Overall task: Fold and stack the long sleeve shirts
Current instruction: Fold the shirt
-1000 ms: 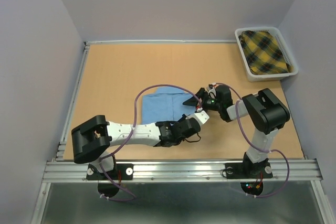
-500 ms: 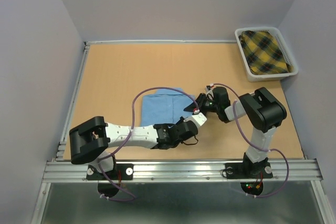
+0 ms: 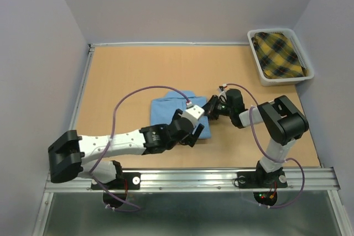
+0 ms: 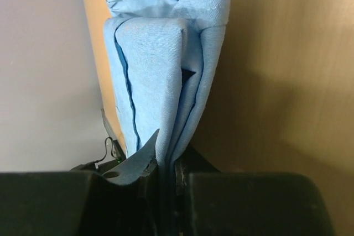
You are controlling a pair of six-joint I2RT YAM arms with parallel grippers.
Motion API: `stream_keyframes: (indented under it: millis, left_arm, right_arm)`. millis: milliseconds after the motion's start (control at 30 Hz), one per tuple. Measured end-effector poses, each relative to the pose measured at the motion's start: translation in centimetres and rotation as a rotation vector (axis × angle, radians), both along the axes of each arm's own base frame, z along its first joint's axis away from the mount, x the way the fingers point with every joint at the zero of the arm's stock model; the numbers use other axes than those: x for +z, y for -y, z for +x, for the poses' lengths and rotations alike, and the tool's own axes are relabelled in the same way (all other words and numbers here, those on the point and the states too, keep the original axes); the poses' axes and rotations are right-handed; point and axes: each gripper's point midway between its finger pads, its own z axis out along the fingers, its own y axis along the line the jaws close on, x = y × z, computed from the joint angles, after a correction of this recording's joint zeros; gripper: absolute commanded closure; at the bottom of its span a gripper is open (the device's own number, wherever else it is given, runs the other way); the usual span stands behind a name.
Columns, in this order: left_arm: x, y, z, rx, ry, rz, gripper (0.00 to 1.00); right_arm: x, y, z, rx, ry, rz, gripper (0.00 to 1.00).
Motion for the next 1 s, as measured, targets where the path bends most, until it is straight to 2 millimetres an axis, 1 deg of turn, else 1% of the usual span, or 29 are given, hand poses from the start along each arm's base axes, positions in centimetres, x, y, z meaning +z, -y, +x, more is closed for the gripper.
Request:
stream_keyframes:
  millis: [33, 67, 100, 133, 167, 233, 267, 333, 367, 400, 433, 500, 533, 600, 667, 700, 733, 767, 800, 833, 933, 967, 1000]
  left_arm:
    - [0.9, -0.3, 0.5, 0.024, -0.008, -0.042, 0.22]
    - [2.2, -1.1, 1.6, 0.070, -0.012, -0.096, 0.24]
    - [3.3, -2.3, 3.1, 0.135, -0.014, -0.150, 0.25]
    - [4.1, -3.5, 4.3, 0.186, -0.009, -0.189, 0.25]
    - [4.8, -5.1, 5.8, 0.259, -0.009, -0.229, 0.25]
    - [5.2, -7.6, 7.5, 0.368, -0.013, -0.278, 0.25]
    - [5.0, -9.3, 8.7, 0.436, -0.018, -0.291, 0.26]
    - [3.6, -11.5, 10.0, 0.513, -0.067, -0.308, 0.30]
    - [2.0, -13.2, 10.7, 0.569, -0.109, -0.302, 0.35]
    - [0.9, -14.4, 11.2, 0.613, -0.134, -0.296, 0.36]
    - [-0.8, -15.4, 11.4, 0.645, -0.184, -0.290, 0.37]
    - [-3.1, -15.8, 11.1, 0.665, -0.268, -0.285, 0.37]
    - [-4.3, -15.8, 10.7, 0.669, -0.316, -0.277, 0.36]
    - [-6.2, -15.6, 9.9, 0.672, -0.395, -0.267, 0.36]
    - [-6.9, -15.4, 9.6, 0.672, -0.433, -0.276, 0.36]
    - [-7.2, -15.4, 9.6, 0.676, -0.447, -0.279, 0.38]
    - [-7.4, -15.3, 9.7, 0.680, -0.457, -0.285, 0.42]
    - [-7.5, -15.2, 9.7, 0.683, -0.464, -0.291, 0.43]
    - [-7.9, -15.1, 9.8, 0.688, -0.474, -0.294, 0.51]
    - [-8.2, -15.2, 9.9, 0.695, -0.481, -0.295, 0.56]
    - [-9.8, -15.0, 9.6, 0.714, -0.518, -0.292, 0.68]
    - [-10.0, -14.9, 9.6, 0.712, -0.525, -0.298, 0.70]
    - [-10.0, -14.7, 9.8, 0.711, -0.522, -0.311, 0.80]
  right_arm:
    - [0.1, 0.1, 0.1, -0.002, 0.004, -0.003, 0.99]
    - [0.2, 0.2, 0.1, -0.004, 0.009, -0.006, 0.99]
    - [0.3, 0.4, 0.2, -0.006, 0.014, -0.013, 0.99]
    - [0.3, 0.6, 0.2, -0.007, 0.016, -0.020, 1.00]
    - [0.2, 0.8, 0.2, -0.008, 0.017, -0.032, 0.99]
    - [-0.1, 1.0, 0.0, -0.008, 0.011, -0.053, 0.99]
    - [-0.3, 1.1, 0.0, -0.008, 0.009, -0.058, 0.99]
    - [-0.6, 1.3, -0.2, -0.006, 0.003, -0.076, 0.99]
    - [-0.8, 1.4, -0.3, -0.004, 0.000, -0.083, 0.99]
    - [-1.0, 1.4, -0.4, -0.003, -0.005, -0.092, 0.99]
    - [-1.1, 1.5, -0.5, -0.002, -0.008, -0.097, 0.99]
    - [-1.3, 1.6, -0.6, 0.001, -0.013, -0.106, 0.99]
    - [-1.4, 1.6, -0.7, 0.002, -0.013, -0.110, 1.00]
    - [-1.4, 1.7, -0.7, 0.003, -0.015, -0.116, 0.99]
    - [-1.3, 1.8, -0.8, 0.006, -0.010, -0.121, 0.99]
    - [-1.3, 1.8, -0.8, 0.007, -0.008, -0.123, 0.99]
    - [-1.3, 1.8, -0.8, 0.008, -0.008, -0.127, 0.99]
    - [-1.3, 1.8, -0.8, 0.009, -0.008, -0.131, 0.99]
    - [-1.3, 1.9, -0.8, 0.010, -0.007, -0.133, 0.99]
    - [-1.3, 1.9, -0.8, 0.012, -0.004, -0.135, 0.99]
    - [-1.2, 1.9, -0.7, 0.017, -0.002, -0.143, 0.99]
    - [-1.2, 1.9, -0.7, 0.017, -0.001, -0.145, 0.99]
    - [-1.1, 1.9, -0.7, 0.017, 0.003, -0.148, 0.99]
